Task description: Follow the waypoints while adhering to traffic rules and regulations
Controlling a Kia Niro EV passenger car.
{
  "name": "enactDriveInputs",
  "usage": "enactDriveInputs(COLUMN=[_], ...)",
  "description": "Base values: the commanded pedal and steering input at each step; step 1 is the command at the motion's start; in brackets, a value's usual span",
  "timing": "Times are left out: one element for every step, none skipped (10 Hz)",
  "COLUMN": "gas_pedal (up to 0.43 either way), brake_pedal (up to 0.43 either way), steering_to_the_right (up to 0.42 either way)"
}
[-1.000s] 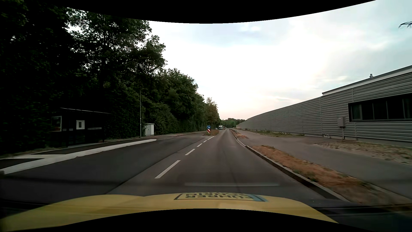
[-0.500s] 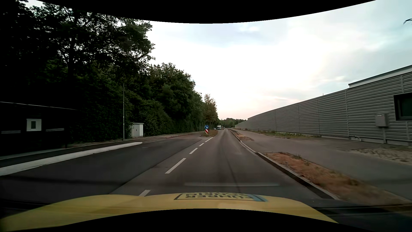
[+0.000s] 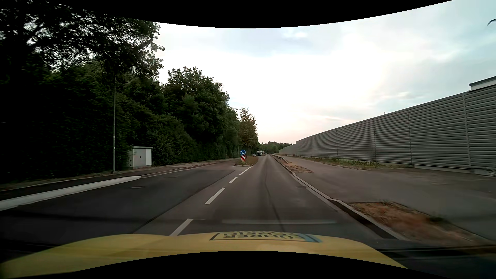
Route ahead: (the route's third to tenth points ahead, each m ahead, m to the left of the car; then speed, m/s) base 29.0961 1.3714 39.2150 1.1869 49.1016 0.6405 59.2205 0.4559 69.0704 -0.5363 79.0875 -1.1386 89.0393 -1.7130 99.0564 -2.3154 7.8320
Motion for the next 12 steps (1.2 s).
enactDriveInputs(gas_pedal=[0.079, 0.079, 0.079, 0.079, 0.079, 0.079, 0.079, 0.110, 0.118, 0.118, 0.118, 0.118], brake_pedal=[0.000, 0.000, 0.000, 0.000, 0.000, 0.000, 0.000, 0.000, 0.000, 0.000, 0.000, 0.000], steering_to_the_right=[0.043, 0.042, 0.040, 0.040, 0.037, 0.030, 0.024, 0.020, 0.019, 0.018, 0.013, 0.007])
